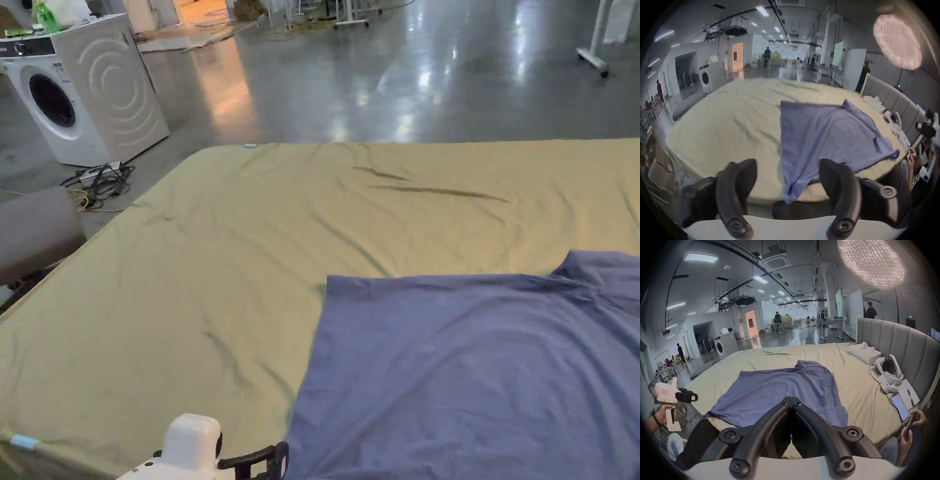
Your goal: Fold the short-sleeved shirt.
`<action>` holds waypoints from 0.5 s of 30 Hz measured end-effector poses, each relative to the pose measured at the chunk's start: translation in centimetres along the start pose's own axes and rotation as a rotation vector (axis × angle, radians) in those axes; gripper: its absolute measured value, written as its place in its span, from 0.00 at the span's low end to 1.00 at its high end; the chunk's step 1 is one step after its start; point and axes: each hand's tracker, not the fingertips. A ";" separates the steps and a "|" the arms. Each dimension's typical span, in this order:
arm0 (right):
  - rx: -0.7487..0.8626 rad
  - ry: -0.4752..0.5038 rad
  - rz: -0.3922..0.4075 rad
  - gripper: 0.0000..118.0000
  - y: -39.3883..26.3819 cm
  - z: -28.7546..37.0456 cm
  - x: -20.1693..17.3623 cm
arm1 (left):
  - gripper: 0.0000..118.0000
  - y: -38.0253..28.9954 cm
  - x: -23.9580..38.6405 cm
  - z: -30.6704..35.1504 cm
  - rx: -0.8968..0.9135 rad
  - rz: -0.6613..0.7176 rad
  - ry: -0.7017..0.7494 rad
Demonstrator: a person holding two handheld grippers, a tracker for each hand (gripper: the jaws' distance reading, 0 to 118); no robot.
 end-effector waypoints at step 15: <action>-0.086 -0.027 -0.042 0.00 -2.4 -0.5 1.2 | 0.50 -3.0 0.2 -8.4 -0.288 -0.104 -0.078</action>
